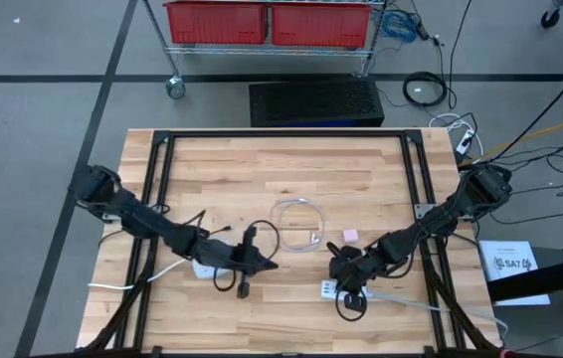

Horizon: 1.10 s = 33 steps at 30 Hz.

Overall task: Insert USB
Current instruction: Insert the pink charger adapter into the right white outlet extension

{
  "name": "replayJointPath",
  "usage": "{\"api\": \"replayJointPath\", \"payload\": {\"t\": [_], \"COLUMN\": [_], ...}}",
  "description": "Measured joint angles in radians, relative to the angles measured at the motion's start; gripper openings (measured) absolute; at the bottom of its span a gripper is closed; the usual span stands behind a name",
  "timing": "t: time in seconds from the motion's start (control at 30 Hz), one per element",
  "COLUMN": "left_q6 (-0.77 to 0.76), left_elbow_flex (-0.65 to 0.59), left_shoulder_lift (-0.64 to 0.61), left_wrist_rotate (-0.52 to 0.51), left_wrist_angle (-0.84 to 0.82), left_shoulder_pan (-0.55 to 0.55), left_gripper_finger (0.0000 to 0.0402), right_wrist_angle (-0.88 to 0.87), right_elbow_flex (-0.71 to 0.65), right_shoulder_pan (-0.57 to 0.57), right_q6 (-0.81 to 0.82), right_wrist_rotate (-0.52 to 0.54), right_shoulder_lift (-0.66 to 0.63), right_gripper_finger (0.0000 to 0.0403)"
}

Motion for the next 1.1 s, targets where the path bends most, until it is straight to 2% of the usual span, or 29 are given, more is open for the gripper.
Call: {"api": "replayJointPath", "payload": {"t": [0.37,0.5,0.63,0.93,1.1], "left_q6": [0.082,0.082,0.082,0.058,0.043], "left_elbow_flex": [0.262,0.324,0.382,0.494,0.513], "left_shoulder_lift": [0.338,0.423,0.490,0.628,0.663], "left_wrist_rotate": [0.097,0.098,0.098,0.062,0.051], "left_wrist_angle": [-0.005,0.072,0.162,0.156,0.146], "left_shoulder_pan": [0.030,0.031,0.033,0.047,0.053], "left_gripper_finger": [0.0006,0.0006,0.0006,0.0006,0.0006], "right_wrist_angle": [0.002,0.003,0.003,0.010,0.045], "right_elbow_flex": [0.000,0.000,0.000,0.000,0.000], "right_shoulder_pan": [0.000,0.000,0.001,0.001,0.000], "right_q6": [-0.015,-0.018,-0.022,-0.022,-0.027], "right_wrist_rotate": [0.043,0.043,0.054,0.061,0.063], "right_shoulder_lift": [0.000,0.000,0.000,-0.001,0.000], "right_gripper_finger": [0.0000,0.0000,0.0000,0.0000,0.0000]}}
